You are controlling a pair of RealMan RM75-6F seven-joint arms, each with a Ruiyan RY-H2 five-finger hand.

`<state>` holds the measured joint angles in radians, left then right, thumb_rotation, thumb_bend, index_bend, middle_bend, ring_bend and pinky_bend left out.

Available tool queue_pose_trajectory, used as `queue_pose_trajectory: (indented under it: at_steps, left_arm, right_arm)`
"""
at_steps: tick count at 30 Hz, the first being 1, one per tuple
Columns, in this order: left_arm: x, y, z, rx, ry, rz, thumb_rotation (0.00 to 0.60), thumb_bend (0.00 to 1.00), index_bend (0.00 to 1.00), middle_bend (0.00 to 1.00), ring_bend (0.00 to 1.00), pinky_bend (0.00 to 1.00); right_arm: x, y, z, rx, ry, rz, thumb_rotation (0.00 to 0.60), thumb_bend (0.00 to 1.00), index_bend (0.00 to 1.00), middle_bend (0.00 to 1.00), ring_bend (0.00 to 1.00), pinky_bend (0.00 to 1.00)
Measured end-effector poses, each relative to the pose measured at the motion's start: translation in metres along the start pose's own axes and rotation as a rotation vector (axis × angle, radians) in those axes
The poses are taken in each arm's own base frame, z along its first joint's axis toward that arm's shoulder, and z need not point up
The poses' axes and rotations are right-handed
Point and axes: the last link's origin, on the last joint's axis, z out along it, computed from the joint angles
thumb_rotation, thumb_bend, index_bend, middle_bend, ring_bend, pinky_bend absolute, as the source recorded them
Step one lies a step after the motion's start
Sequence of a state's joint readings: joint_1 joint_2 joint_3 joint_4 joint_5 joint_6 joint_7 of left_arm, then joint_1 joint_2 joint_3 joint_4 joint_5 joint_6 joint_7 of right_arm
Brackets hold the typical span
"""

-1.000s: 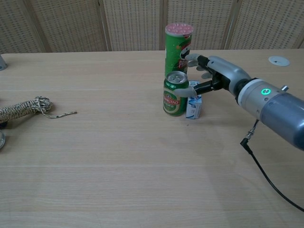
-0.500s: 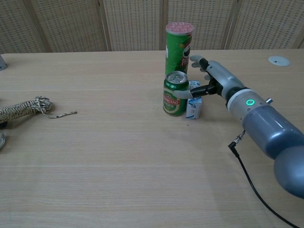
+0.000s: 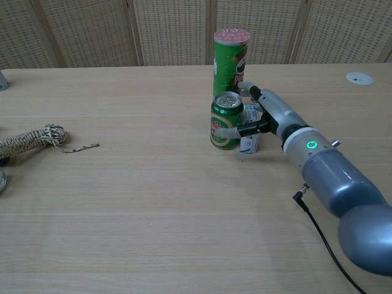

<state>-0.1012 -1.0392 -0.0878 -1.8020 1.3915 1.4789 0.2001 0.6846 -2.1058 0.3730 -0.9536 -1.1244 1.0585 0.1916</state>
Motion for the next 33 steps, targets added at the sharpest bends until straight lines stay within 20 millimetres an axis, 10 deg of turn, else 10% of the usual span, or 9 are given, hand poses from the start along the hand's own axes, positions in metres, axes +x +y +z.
queue_pose_trajectory:
  at_steps: [9, 17, 33]
  left_arm:
    - [0.000, -0.002, 0.002, 0.011, -0.001, -0.002, 0.600, 0.00, 0.00, 0.00, 0.00, 0.00]
    - [0.000, -0.004, 0.003, 0.019, 0.003, 0.000, 0.600, 0.00, 0.00, 0.00, 0.00, 0.00]
    - [0.001, -0.005, 0.003, 0.018, 0.002, -0.008, 0.600, 0.00, 0.00, 0.00, 0.00, 0.00]
  right_arm:
    - [-0.008, -0.005, 0.007, -0.006, 0.034, 0.004, 0.595, 0.00, 0.12, 0.06, 0.00, 0.00]
    - [-0.007, -0.008, 0.007, 0.003, 0.108, 0.029, 0.600, 0.00, 0.45, 0.49, 0.16, 0.04]
    - [-0.016, -0.009, 0.002, 0.012, 0.110, 0.034, 0.600, 0.00, 0.53, 0.54, 0.28, 0.37]
